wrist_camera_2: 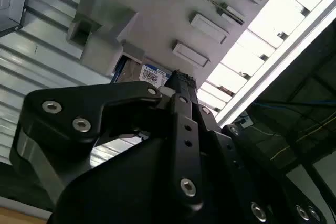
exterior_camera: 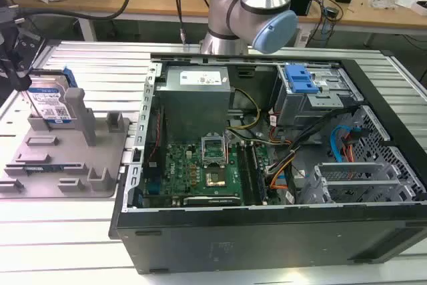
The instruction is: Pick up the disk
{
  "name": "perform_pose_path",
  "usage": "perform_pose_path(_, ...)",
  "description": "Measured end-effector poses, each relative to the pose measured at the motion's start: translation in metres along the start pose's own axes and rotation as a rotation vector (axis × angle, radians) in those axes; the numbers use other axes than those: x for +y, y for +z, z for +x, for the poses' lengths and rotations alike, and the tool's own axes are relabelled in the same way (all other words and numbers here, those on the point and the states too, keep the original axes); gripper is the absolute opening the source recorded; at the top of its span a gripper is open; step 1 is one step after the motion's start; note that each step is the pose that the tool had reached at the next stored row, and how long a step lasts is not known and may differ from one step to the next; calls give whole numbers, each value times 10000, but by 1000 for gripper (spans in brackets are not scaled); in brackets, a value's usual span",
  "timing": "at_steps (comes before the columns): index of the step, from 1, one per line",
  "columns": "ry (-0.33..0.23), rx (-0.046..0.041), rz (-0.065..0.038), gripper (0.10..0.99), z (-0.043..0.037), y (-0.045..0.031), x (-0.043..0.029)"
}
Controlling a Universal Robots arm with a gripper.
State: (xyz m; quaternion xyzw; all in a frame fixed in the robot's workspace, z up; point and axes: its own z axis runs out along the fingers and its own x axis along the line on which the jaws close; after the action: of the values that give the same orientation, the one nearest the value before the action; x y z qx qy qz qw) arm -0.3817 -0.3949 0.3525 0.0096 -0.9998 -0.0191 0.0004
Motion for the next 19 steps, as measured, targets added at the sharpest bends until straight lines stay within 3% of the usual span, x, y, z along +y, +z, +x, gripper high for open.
perform_pose_path(14, 1, 0, 0, 106, 32, 1, 13)
perform_pose_path(15, 0, -1, 0, 106, 71, 2, 43)
perform_pose_path(16, 0, -1, 0, 106, 108, 5, 116)
perform_pose_path(19, 0, 1, 22, 106, 125, 16, 427)
